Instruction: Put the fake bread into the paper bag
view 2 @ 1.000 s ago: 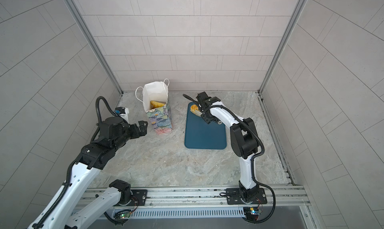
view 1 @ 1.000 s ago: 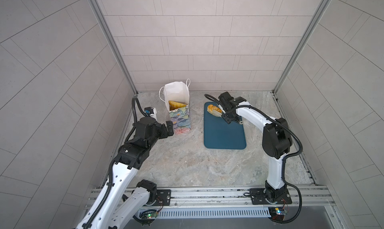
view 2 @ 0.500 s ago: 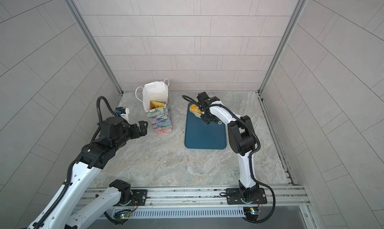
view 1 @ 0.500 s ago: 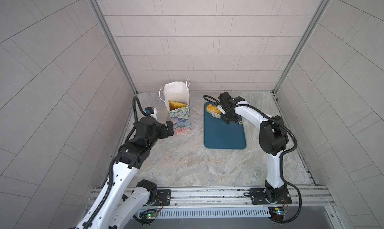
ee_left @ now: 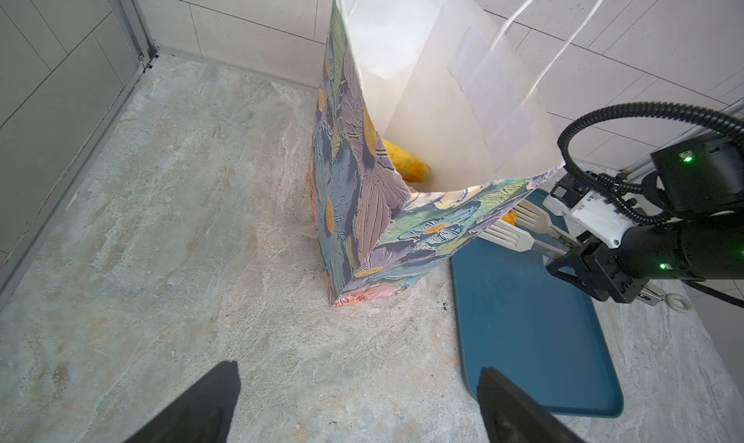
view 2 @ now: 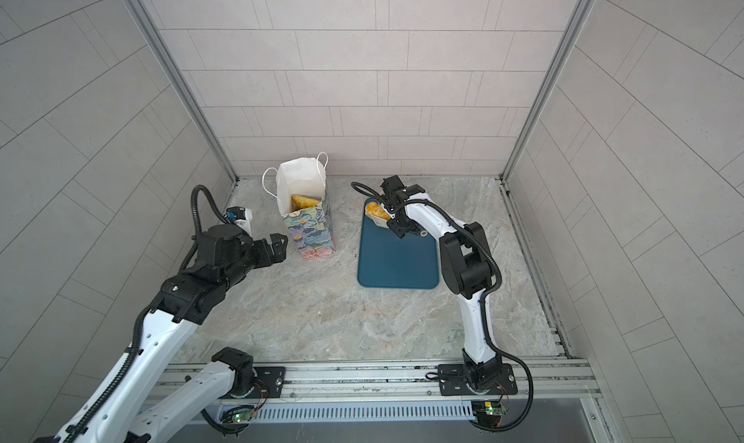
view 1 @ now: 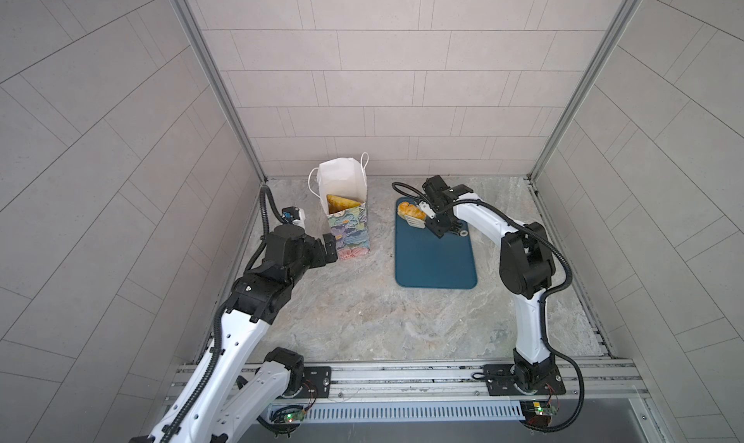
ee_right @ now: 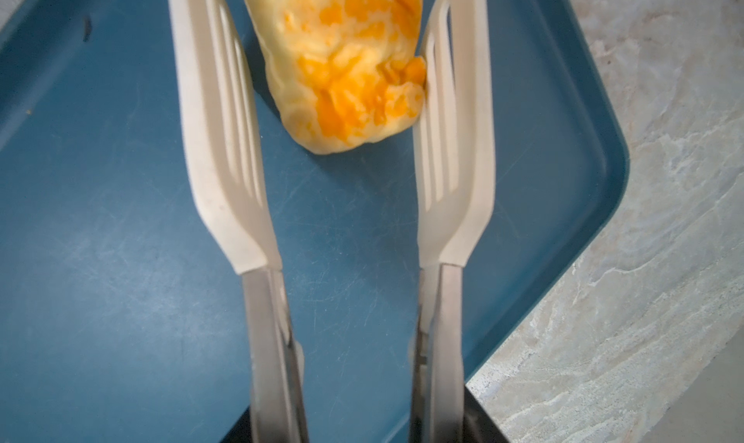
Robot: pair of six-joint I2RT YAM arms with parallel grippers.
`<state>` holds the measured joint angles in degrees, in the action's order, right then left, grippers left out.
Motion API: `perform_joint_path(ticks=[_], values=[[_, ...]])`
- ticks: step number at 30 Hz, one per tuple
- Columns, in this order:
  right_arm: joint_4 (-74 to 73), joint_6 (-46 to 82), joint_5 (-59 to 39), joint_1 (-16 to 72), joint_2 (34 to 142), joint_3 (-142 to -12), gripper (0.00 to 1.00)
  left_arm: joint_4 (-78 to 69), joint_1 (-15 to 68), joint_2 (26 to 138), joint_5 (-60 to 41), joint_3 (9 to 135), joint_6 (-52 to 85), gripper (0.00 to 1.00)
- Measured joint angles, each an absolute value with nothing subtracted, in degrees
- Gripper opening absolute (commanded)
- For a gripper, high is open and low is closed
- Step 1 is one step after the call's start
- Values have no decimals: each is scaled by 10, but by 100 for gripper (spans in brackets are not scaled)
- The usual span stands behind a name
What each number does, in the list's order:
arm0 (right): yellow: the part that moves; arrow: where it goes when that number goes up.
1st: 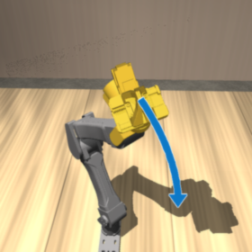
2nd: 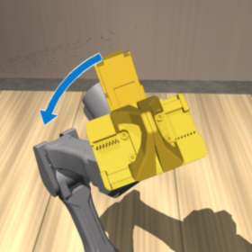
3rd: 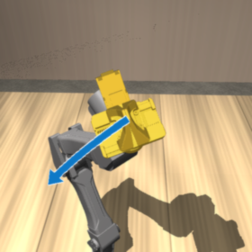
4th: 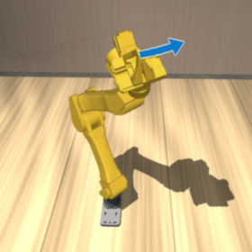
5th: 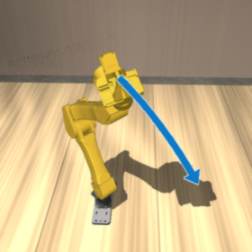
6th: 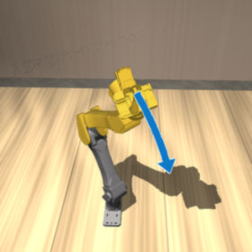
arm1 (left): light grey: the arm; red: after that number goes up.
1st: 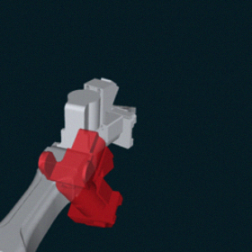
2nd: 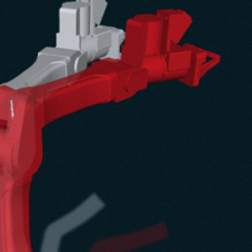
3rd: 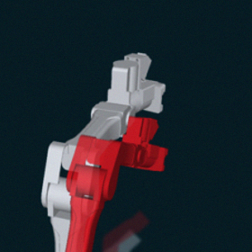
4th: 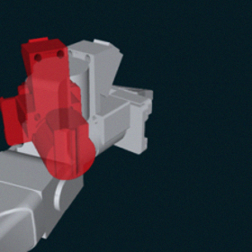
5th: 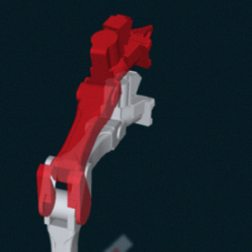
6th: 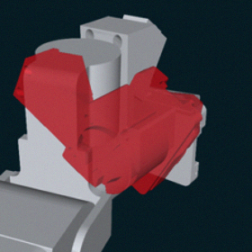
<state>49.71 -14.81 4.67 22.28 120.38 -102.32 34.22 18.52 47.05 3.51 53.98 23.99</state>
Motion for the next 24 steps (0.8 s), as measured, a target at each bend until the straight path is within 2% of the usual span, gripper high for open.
perform_joint_path(ticks=[5,9,15,24], values=[[498,-154,45,224,1206,-1023,51,342,185,470,35,540,240,100],[502,-153,43,226,1206,-1023,43,342,185,468,35,540,240,100],[503,-146,43,229,1206,-1012,42,342,185,468,35,540,240,100],[503,-125,42,230,1201,-987,34,342,185,460,35,540,240,100]])
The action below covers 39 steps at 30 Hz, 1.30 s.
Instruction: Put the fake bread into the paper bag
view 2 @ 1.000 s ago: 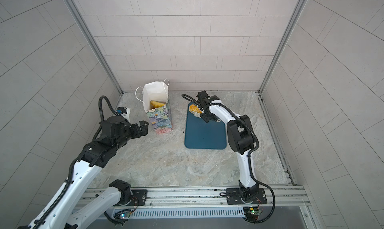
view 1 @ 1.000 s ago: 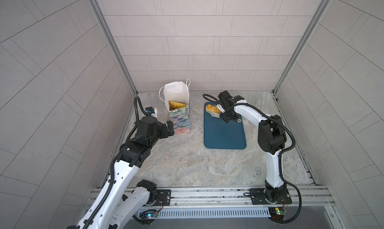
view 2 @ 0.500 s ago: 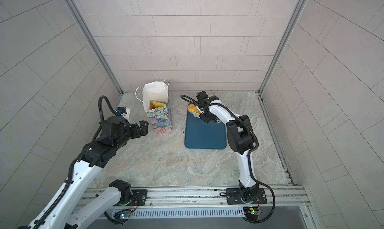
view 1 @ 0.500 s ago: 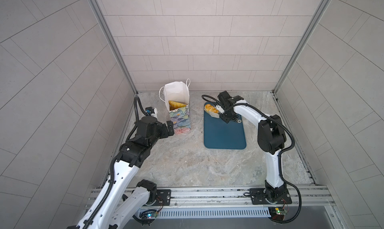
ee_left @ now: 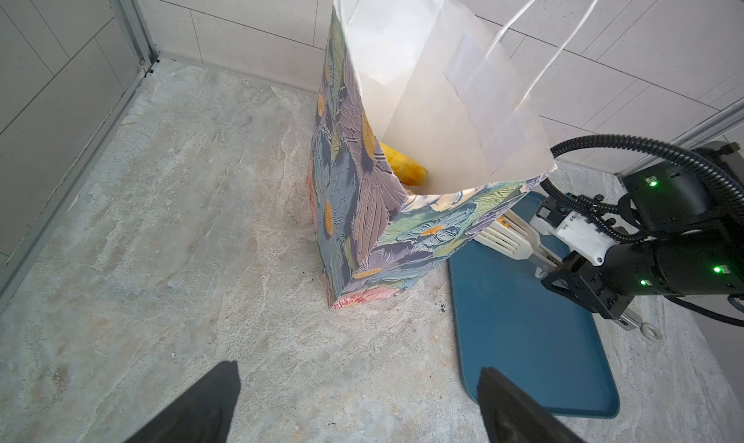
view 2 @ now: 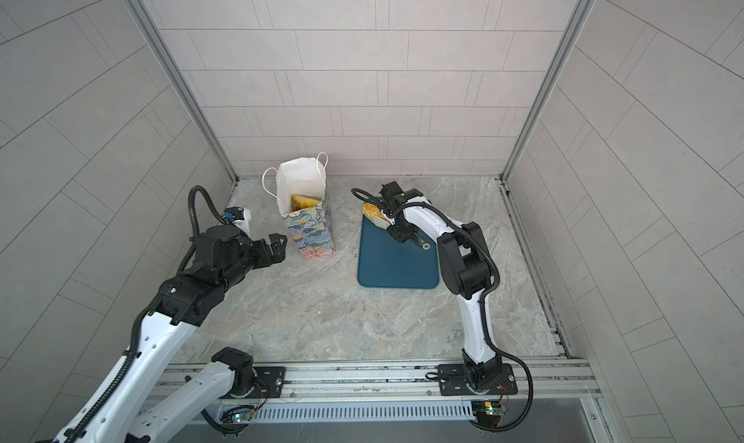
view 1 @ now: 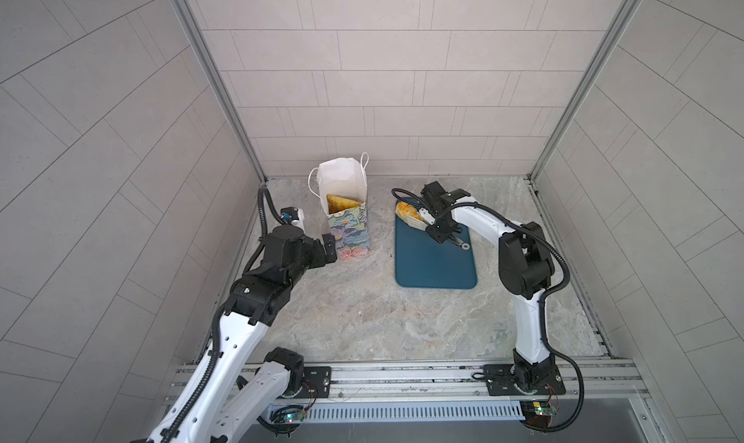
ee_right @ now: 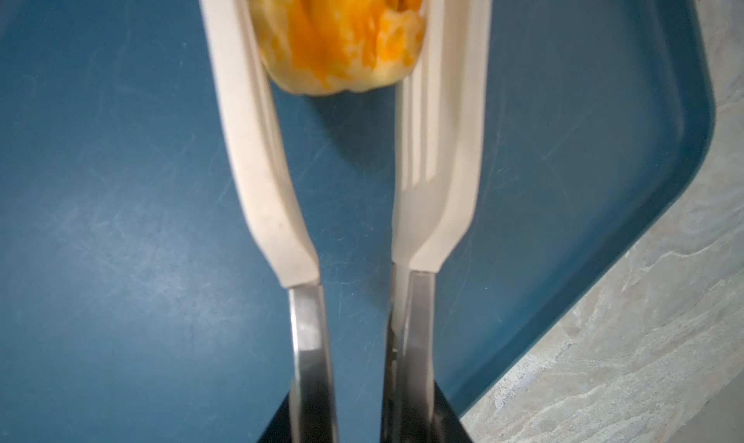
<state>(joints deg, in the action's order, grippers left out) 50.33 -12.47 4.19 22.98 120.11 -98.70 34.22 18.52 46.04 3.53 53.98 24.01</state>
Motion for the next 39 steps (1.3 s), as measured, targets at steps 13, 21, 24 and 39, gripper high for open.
perform_joint_path(ticks=[13,21,24,39], values=[[507,-85,17,230,1143,-955,30,342,185,455,37,540,240,100],[506,-65,-4,230,1109,-931,30,342,185,451,39,540,241,100],[505,-57,-13,230,1092,-916,30,342,185,438,42,540,242,100],[491,-22,-52,230,994,-867,31,342,185,432,44,540,246,100]])
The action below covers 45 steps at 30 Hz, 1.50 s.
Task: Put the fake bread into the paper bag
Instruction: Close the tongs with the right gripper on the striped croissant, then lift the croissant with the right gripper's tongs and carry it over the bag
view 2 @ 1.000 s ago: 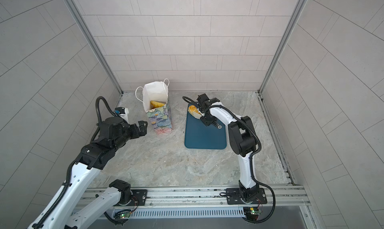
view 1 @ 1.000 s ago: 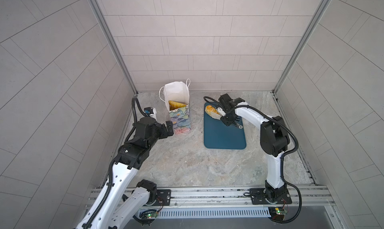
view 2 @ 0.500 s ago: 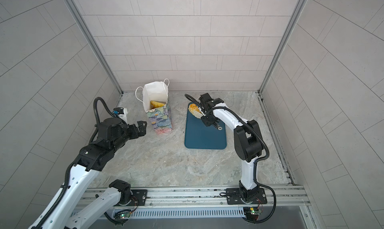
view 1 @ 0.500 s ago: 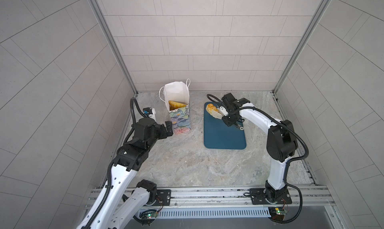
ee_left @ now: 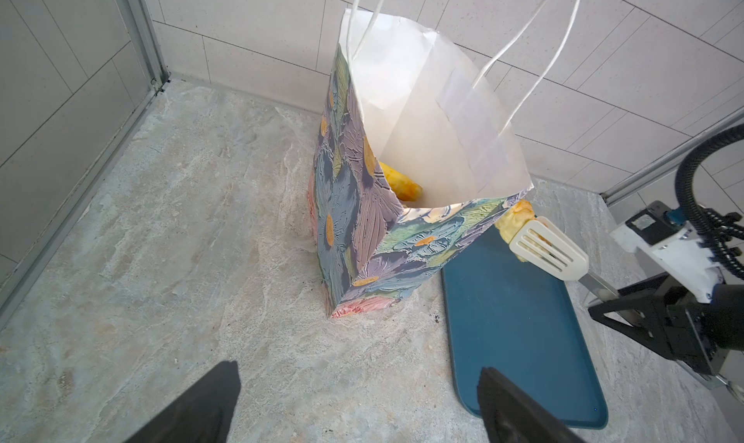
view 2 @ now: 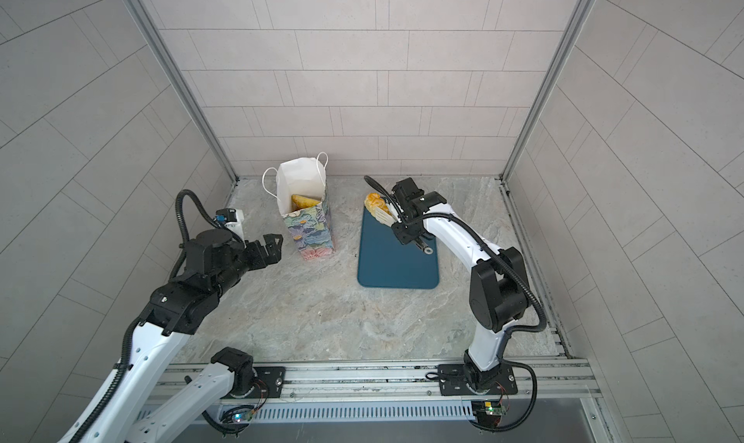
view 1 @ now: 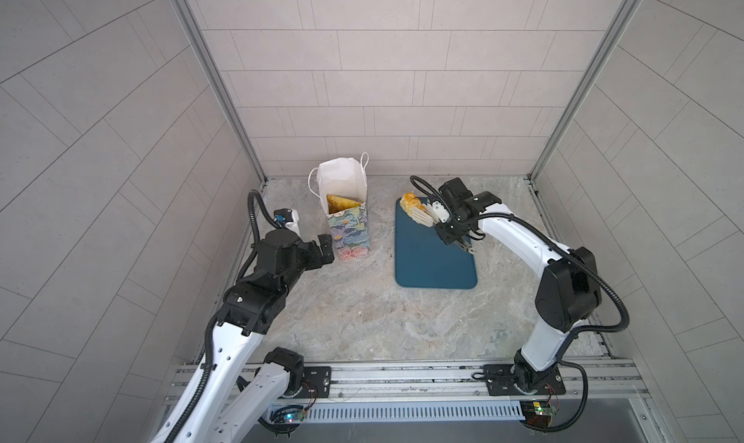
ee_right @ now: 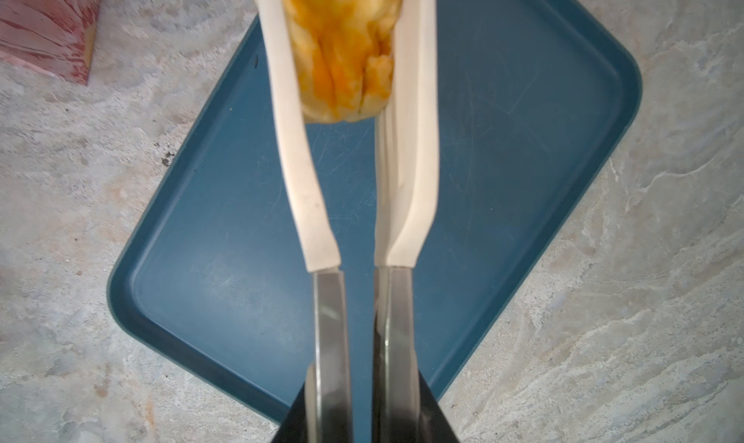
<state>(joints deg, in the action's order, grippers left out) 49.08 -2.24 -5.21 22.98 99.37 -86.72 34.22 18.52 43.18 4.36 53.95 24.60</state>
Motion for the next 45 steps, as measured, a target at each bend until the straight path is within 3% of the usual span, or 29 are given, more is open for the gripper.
perform_joint_path(ticks=[26,45], values=[[466,29,-103,280,846,-829,32,342,185,444,41,540,246,100],[447,48,-116,370,838,-915,34,342,185,444,38,540,246,100]])
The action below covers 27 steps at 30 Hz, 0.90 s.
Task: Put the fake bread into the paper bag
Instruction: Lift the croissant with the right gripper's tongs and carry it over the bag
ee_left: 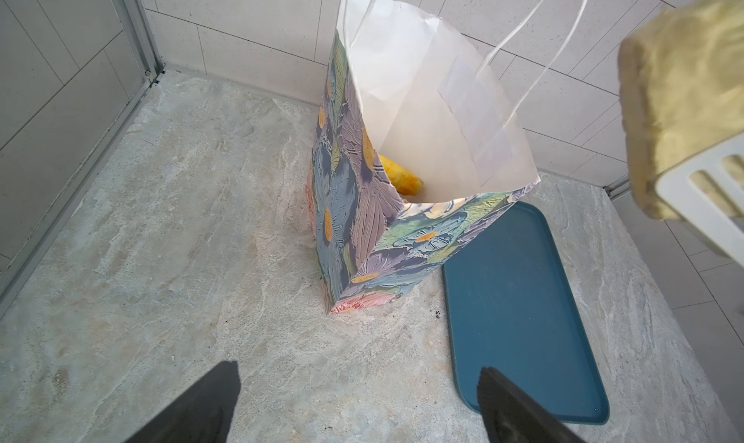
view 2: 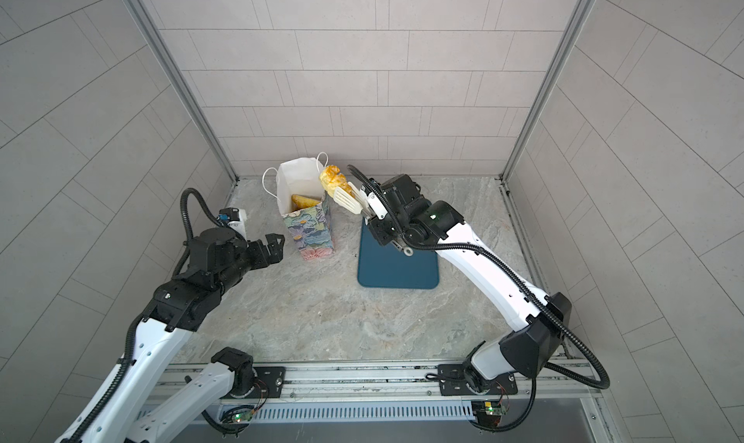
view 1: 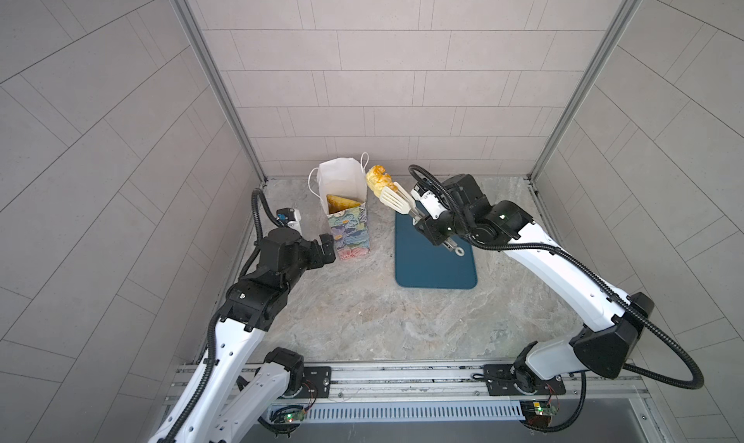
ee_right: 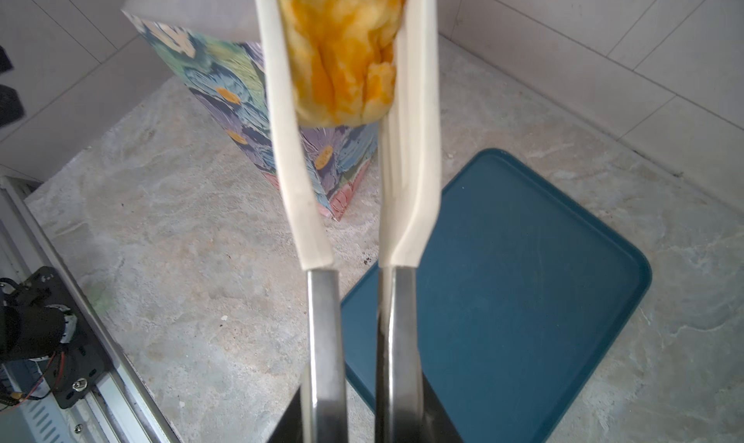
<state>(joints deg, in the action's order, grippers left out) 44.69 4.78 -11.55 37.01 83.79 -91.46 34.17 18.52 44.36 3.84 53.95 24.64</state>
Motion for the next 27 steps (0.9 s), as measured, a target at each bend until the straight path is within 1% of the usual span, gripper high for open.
perform_joint_path(ticks=[9,18,27], values=[[416,54,-111,414,849,-960,34,342,185,444,37,540,247,100],[412,63,-94,441,936,-1043,34,342,185,444,35,540,247,100],[441,67,-70,454,1013,-1119,35,342,185,444,34,540,247,100]])
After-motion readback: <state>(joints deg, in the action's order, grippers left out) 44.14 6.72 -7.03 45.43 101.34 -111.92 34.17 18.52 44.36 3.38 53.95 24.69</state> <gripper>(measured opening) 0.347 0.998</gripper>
